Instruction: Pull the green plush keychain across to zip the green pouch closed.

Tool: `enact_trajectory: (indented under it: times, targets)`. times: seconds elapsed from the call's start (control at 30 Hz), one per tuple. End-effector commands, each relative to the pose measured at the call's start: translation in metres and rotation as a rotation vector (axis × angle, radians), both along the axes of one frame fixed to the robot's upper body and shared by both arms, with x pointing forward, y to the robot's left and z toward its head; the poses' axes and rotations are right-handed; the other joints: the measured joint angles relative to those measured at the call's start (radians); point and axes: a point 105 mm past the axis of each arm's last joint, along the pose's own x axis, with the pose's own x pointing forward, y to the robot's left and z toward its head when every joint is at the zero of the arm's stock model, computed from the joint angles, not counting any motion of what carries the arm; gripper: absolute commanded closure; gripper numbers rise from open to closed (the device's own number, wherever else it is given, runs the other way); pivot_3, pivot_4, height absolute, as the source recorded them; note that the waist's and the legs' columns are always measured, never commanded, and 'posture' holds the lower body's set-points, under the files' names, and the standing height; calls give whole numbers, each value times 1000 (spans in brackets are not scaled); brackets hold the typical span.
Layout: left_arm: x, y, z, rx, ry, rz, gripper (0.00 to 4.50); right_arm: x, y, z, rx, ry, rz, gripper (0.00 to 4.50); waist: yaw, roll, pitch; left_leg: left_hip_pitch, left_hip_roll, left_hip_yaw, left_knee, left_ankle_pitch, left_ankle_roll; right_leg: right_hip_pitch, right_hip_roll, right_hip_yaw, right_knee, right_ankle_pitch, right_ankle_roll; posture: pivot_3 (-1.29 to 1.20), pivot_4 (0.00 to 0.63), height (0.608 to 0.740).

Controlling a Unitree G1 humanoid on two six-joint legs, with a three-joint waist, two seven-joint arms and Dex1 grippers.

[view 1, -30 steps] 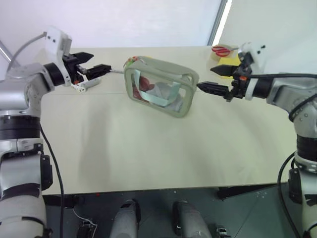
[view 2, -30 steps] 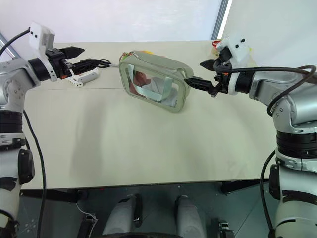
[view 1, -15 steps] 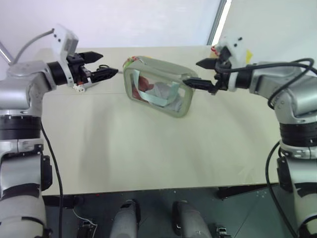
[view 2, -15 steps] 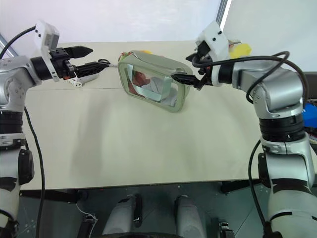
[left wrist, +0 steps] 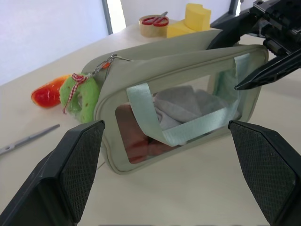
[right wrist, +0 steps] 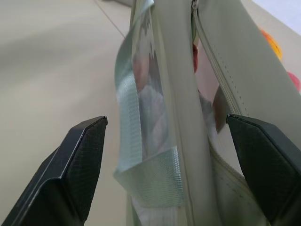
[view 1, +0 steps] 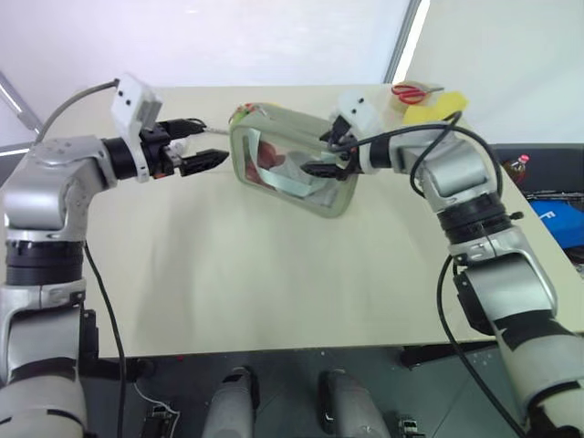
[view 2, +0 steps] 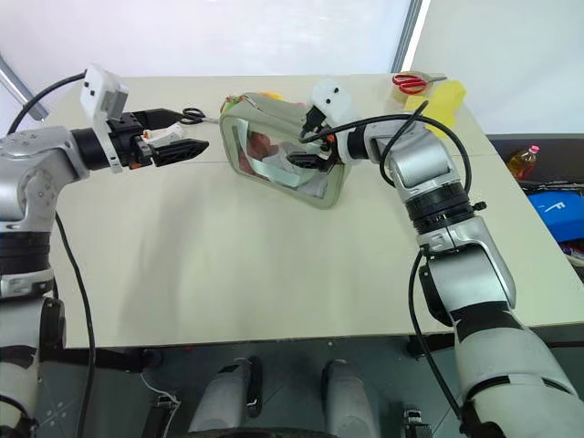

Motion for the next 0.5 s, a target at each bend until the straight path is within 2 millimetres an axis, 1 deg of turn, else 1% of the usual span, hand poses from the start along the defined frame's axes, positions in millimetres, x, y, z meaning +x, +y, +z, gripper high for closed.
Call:
enact_trajectory:
  times: [0.03,0.17,0.2,0.23,0.37,0.43,0.5]
  targets:
    - [-9,4,19,-21,-69,17,0,-2,12,13,-25,-70,60,1654,-3,0,0,0,0,0,0,0,0,0,0,0,0,0,0,0,150,740]
    - [-11,6,18,-25,-67,31,0,-5,21,19,-68,-160,134,3755,-6,0,0,2,0,0,0,0,0,0,0,0,2,0,0,0,150,740]
    - [-11,7,17,-25,-65,37,0,-6,23,20,-102,-207,158,4285,-7,0,0,2,0,0,0,0,-1,0,0,0,2,0,0,0,150,740]
    - [-11,9,17,-24,-64,44,0,-8,26,21,-112,-239,187,4470,-7,0,0,2,0,0,0,0,-1,0,0,0,2,0,0,0,150,740]
    - [-10,17,20,-27,-70,73,0,-18,37,31,-113,-387,306,4470,-5,0,0,1,0,0,0,0,-1,-1,0,0,2,0,0,0,150,740]
    - [-9,27,25,-16,-81,102,0,-23,36,34,-103,-415,357,4470,-4,0,0,1,0,0,0,0,-1,-1,0,0,1,0,0,0,150,740]
    - [-10,33,29,-8,-88,115,0,-29,34,32,-115,-430,407,4470,-3,0,0,1,0,0,-1,0,-1,-1,0,0,1,0,1,0,150,740]
